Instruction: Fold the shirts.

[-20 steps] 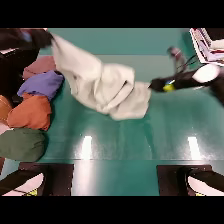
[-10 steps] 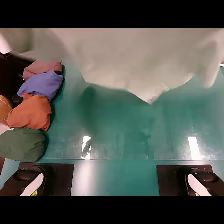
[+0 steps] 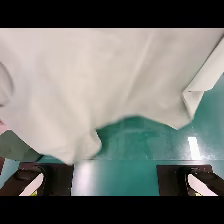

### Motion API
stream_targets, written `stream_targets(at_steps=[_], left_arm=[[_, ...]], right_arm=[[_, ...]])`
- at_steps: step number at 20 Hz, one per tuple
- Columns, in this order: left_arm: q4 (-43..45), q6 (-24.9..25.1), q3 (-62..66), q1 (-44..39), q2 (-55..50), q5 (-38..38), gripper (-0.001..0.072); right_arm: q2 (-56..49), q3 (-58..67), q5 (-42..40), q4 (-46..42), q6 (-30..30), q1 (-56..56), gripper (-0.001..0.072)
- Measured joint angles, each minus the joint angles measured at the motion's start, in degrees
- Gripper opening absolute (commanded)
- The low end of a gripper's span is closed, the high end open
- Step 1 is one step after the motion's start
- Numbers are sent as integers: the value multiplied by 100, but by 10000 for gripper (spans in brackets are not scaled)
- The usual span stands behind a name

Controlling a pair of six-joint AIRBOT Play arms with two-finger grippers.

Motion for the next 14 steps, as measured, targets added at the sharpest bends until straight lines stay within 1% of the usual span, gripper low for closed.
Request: stream_targets(at_steps=[2,5,7,10,11,12,13,14], left_arm=[[74,-92,-590,0,-330,-151,26],[136,-192,-1714,0,-1019,-197,26],[184,-232,-2310,0,-1587,68,26],[251,-260,-2734,0,-2459,673,26],[286,-271,-2811,2,-2699,857,28],[291,-275,-2865,2,-2889,1051,89],[310,-278,-2903,2,-3016,1152,326],[348,-286,-2924,7,-3115,1237,440]], right_arm=[[-511,-59,369,-15,7,0,16],[-1318,-522,728,-26,9,22,17],[-1816,-881,691,-9,2,52,17],[-2557,-1172,321,22,-55,118,19],[-2785,-1169,225,74,-63,133,63],[-2994,-1121,166,131,-72,138,288],[-3195,-1023,105,216,-83,138,411],[-3362,-916,72,337,-90,131,412]])
